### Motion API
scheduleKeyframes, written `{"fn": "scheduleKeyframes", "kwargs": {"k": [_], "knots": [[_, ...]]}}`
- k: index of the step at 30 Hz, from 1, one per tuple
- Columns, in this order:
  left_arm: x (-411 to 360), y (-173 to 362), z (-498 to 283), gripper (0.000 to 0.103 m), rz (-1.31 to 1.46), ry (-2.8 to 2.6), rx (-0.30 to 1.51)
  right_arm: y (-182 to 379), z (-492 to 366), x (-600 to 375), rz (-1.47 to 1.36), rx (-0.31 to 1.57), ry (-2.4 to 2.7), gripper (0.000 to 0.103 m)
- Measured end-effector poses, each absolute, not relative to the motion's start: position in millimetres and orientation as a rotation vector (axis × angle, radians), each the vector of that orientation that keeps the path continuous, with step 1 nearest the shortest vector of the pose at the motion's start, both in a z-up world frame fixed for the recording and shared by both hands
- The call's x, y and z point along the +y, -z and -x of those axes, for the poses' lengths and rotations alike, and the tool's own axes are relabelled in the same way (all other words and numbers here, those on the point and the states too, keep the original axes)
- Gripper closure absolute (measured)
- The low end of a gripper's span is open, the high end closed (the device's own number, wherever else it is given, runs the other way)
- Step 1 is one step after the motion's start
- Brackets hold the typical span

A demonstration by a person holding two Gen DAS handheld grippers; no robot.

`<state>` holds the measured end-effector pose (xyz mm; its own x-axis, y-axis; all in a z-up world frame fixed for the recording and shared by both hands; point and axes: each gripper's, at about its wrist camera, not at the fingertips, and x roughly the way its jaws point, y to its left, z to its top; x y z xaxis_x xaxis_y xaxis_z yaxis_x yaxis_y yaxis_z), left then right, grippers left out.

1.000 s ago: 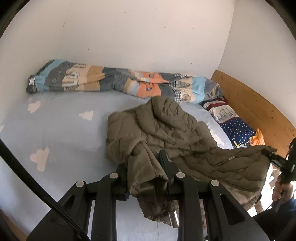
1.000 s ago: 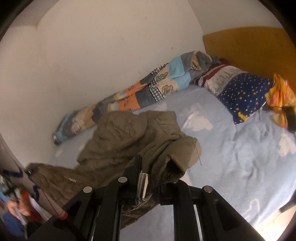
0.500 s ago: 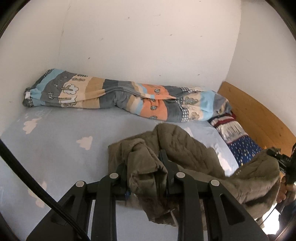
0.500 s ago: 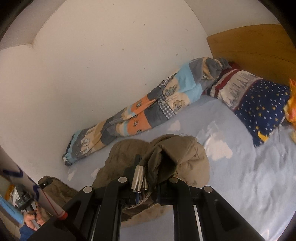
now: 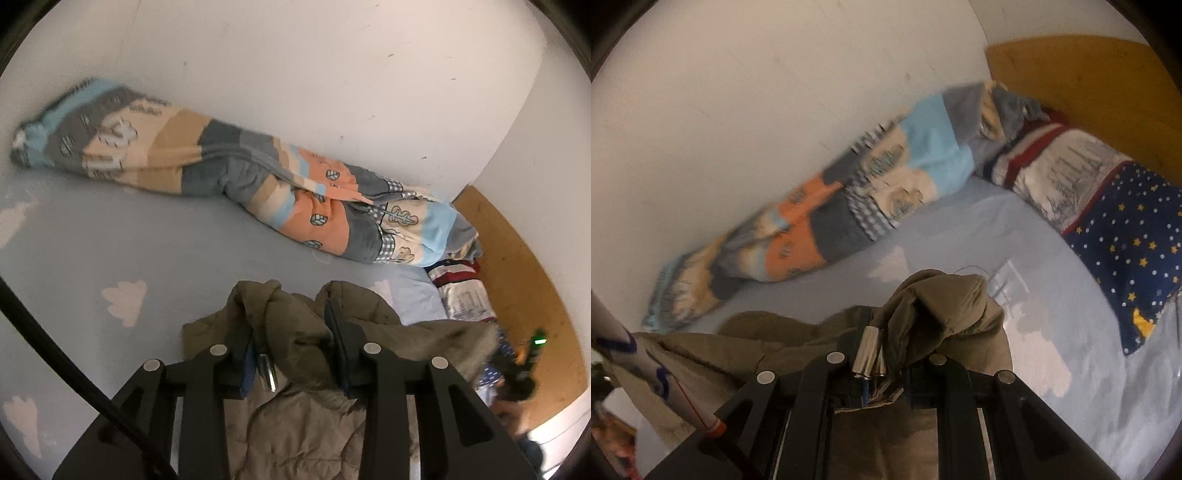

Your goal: Fold large clothes

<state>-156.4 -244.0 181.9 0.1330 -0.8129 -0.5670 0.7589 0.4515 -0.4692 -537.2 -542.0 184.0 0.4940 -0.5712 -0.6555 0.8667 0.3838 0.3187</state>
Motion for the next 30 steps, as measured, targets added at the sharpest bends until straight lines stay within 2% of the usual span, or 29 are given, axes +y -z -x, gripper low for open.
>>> {"fn": "scheduleKeyframes", "kwargs": {"k": [6,9,14,19,23,28,30], "knots": [[-237.8,-179.7,148.0,0.065,0.06,1.208,0.858,-115.7,498.3,-580.9,-0.707,0.605,1.009,0.09],[-219.3,-186.8,145.5,0.06,0.037,1.147,0.773,-94.2,482.2,-590.4,-0.694,0.654,1.026,0.09],[-203.6,-190.6,140.3,0.06,0.045,1.113,0.731,-75.8,475.4,-605.5,-0.707,0.709,1.053,0.089],[-247.4,-173.8,200.4,0.06,-0.076,1.249,0.752,-75.6,481.5,-615.6,-0.798,0.724,0.996,0.087],[-308.0,-140.0,265.5,0.06,-0.222,1.352,0.793,-90.2,500.8,-614.0,-0.893,0.641,0.924,0.073],[-377.4,-94.5,281.4,0.06,-0.348,1.264,0.834,-120.5,533.5,-602.7,-0.957,0.508,0.849,0.043],[-391.0,-85.3,272.9,0.06,-0.354,1.241,0.856,-133.8,547.3,-594.4,-0.95,0.463,0.809,0.043]]}}
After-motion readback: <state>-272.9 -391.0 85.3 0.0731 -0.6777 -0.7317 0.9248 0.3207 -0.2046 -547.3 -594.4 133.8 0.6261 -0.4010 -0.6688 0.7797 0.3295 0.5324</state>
